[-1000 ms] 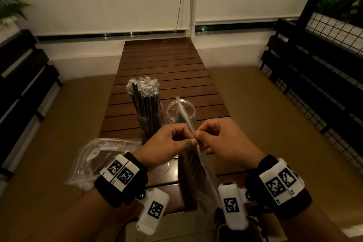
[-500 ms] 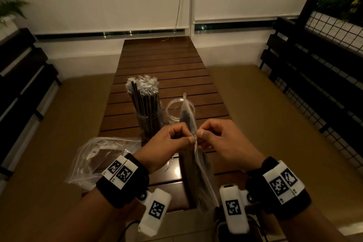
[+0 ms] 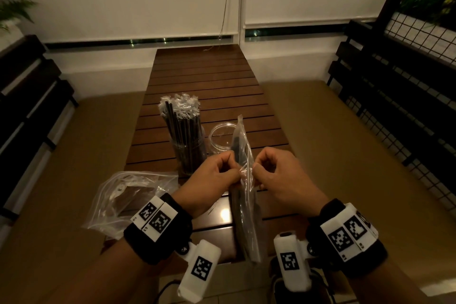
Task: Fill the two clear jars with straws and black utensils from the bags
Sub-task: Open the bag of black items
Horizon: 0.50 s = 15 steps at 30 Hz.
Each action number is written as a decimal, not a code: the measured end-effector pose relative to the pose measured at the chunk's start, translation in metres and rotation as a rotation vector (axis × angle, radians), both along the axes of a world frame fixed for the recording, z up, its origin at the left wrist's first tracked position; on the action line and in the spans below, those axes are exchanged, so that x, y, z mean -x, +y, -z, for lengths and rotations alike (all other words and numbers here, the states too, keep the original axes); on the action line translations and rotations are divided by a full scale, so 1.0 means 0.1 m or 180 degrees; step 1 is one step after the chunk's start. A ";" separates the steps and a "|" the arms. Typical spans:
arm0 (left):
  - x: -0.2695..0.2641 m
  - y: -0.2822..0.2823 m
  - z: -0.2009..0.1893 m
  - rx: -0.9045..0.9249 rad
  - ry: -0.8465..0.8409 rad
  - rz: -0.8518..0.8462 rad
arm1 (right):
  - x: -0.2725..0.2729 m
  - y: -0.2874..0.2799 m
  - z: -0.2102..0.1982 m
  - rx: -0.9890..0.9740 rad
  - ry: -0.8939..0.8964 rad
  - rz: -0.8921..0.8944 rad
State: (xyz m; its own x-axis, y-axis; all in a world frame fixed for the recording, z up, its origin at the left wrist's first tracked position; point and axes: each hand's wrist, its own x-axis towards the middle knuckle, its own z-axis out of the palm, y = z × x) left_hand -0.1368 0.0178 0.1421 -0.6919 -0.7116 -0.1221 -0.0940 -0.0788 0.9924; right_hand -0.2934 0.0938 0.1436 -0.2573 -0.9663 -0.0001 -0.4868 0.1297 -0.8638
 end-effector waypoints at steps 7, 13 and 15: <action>0.02 0.03 0.00 -0.0218 0.0150 -0.0082 | -0.02 0.00 0.00 0.0028 -0.0125 0.0170; 0.05 0.06 0.03 -0.0203 0.0064 -0.0174 | -0.05 0.00 0.03 0.0038 -0.0435 0.0327; 0.06 0.07 0.01 -0.0108 0.0030 -0.0115 | -0.07 -0.03 0.01 0.0005 -0.0516 0.0380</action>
State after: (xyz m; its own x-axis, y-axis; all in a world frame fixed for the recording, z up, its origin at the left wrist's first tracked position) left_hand -0.1432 0.0249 0.1408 -0.6670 -0.7317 -0.1401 -0.0813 -0.1155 0.9900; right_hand -0.2868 0.0908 0.1423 -0.3668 -0.9290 -0.0494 -0.3225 0.1768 -0.9299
